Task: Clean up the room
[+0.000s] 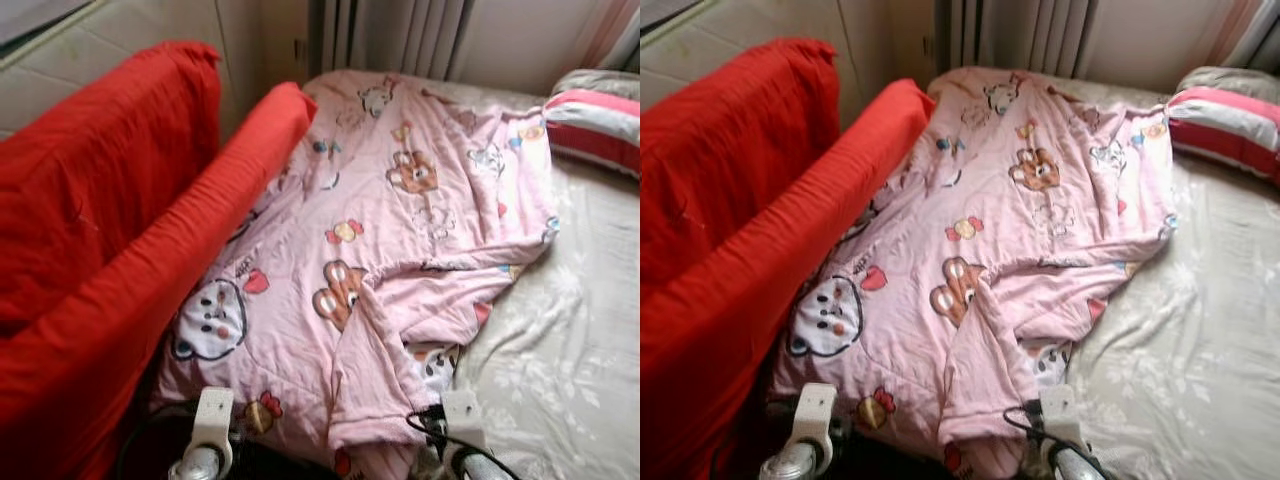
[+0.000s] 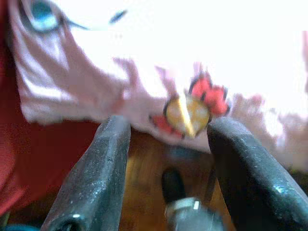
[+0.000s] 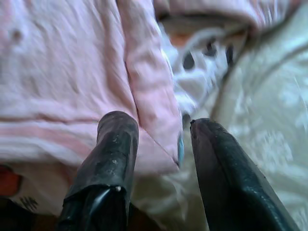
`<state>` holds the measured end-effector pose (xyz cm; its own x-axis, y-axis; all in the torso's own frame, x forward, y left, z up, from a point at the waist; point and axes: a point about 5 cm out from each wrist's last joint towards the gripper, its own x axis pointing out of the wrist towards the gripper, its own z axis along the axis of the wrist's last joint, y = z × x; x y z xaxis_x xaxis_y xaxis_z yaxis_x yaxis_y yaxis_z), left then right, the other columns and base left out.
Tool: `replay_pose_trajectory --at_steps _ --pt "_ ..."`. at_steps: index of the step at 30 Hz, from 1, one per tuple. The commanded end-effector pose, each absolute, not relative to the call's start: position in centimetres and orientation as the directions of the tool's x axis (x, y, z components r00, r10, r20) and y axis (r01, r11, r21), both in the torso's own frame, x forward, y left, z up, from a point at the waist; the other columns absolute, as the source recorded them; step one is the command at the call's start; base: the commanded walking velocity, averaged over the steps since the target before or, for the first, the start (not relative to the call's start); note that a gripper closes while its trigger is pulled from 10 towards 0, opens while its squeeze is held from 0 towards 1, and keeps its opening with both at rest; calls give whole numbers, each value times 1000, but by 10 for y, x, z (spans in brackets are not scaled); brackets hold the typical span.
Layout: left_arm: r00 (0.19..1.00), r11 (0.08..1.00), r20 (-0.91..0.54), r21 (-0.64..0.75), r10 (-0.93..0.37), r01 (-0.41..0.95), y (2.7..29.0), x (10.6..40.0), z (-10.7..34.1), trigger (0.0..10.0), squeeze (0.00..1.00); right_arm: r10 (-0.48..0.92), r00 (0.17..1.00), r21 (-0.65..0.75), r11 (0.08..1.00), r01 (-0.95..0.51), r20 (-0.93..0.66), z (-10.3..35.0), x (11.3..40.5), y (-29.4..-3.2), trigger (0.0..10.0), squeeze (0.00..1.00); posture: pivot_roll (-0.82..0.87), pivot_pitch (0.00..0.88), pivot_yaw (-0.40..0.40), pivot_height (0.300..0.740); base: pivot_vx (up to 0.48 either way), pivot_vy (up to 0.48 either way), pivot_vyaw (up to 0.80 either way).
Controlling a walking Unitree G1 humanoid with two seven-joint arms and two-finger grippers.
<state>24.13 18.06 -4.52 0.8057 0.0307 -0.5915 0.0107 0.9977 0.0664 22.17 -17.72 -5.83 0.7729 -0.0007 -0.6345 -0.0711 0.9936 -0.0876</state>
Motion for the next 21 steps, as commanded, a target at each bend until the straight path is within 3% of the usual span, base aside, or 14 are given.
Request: replay_pose_trajectory --at_steps 1,10,21 --pt "807 999 -590 39 22 2 178 239 -47 10000 0 10 787 -83 993 -78 -617 -56 224 -177 10000 0 -60 180 -6 740 0 0 0" --pt "853 1000 -522 24 0 14 173 245 -39 10000 0 -26 822 -64 998 -13 -569 -47 236 -181 10000 0 -62 186 -8 736 0 0 0" --pt "889 1000 -457 5 -21 26 168 255 -29 10000 0 -27 837 -58 998 -6 -546 -41 245 -179 10000 0 -56 180 -5 662 0 0 0"
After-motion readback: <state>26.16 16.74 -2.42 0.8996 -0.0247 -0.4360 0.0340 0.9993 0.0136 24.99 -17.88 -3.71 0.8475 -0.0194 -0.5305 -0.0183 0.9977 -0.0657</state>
